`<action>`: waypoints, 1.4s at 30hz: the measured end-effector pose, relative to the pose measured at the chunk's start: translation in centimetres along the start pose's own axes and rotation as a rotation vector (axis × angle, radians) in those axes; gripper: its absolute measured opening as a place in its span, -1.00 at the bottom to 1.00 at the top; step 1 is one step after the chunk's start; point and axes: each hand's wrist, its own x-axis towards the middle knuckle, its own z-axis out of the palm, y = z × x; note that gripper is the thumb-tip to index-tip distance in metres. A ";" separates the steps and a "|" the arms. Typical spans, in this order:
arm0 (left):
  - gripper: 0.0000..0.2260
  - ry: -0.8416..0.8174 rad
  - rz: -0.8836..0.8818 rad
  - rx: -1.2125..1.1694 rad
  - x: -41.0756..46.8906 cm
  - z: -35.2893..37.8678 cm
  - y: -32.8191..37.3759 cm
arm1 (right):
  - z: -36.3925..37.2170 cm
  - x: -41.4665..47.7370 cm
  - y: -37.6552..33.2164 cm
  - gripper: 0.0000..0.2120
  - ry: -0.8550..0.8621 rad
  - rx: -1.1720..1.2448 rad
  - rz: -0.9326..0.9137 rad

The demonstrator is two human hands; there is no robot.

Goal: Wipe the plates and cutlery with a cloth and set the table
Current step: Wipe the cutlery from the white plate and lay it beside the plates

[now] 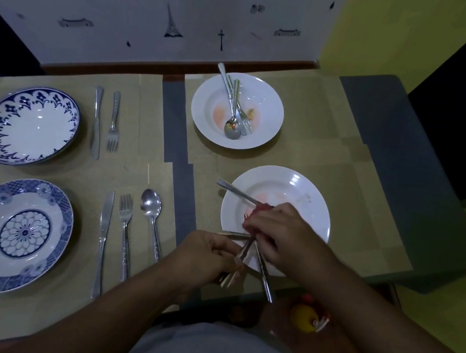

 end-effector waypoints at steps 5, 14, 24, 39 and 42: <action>-0.89 0.020 0.028 -0.057 -0.1 -0.4 0.3 | -0.5 0.9 0.6 -0.77 0.055 -0.031 0.085; -0.90 0.010 0.042 -0.092 -0.2 -0.6 0.6 | -1.5 2.1 1.8 -0.75 0.093 -0.069 0.192; -0.89 0.043 -0.030 -0.164 0.8 -0.6 0.8 | -2.4 1.6 1.5 -0.74 0.223 -0.007 0.291; -0.80 0.177 -0.030 -0.082 1.9 -0.5 1.5 | -1.2 1.5 -0.2 -0.71 0.169 0.057 0.196; -0.81 0.192 -0.018 -0.084 1.8 -0.4 1.9 | -1.3 1.4 -0.7 -0.65 0.224 0.064 0.166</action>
